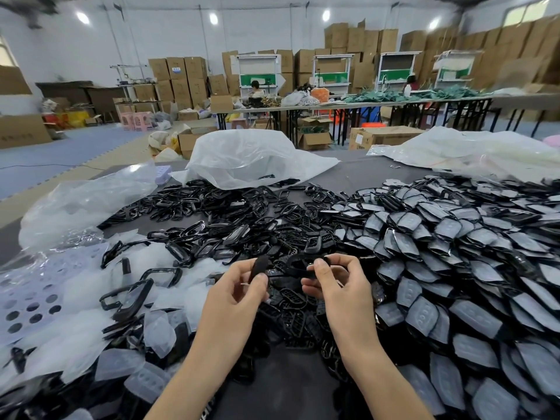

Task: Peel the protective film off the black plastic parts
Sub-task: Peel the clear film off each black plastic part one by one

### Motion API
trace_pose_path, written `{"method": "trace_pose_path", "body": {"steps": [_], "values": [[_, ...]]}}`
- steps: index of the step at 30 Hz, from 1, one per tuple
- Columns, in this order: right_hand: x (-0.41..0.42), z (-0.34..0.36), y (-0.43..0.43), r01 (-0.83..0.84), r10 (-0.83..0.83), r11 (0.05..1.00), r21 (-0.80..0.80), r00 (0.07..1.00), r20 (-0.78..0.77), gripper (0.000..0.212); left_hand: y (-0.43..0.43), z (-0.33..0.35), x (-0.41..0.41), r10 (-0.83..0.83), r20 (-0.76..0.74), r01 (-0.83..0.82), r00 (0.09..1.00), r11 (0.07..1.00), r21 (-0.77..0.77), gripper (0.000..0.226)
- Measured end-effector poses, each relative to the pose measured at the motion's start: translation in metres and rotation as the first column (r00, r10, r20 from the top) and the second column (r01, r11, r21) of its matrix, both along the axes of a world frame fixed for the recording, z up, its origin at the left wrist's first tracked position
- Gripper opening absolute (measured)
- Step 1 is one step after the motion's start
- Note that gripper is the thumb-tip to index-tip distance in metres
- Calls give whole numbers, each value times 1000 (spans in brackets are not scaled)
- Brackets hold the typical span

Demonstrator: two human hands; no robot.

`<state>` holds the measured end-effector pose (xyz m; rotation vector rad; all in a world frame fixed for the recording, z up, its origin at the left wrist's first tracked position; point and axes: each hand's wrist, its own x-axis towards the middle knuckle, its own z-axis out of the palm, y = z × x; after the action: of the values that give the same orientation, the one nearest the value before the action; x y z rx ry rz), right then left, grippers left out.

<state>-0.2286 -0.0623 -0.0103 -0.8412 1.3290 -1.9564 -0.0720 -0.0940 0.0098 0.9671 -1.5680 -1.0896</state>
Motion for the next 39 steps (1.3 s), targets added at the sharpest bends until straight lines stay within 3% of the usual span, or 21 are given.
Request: {"method": "trace_pose_path", "body": {"steps": [6,9,18,30,39], "values": [[9,2,1,-130,130,991,-6,988,86,7,7,0,4,-19,2,19,1000,992,-125,34],[13,2,1,-167,166,986,5,982,95,8,8,-2,5,-2,-13,1,1000,993,-115,23],[17,4,4,-281,278,960,16,954,112,8,3,-10,5,152,39,-146,988,981,-127,18],[18,4,5,-443,440,896,8,891,114,4,-1,-12,6,93,-54,-98,994,990,-103,17],[17,4,8,-465,461,885,41,884,81,14,0,-14,8,165,167,-120,972,960,-252,28]]}}
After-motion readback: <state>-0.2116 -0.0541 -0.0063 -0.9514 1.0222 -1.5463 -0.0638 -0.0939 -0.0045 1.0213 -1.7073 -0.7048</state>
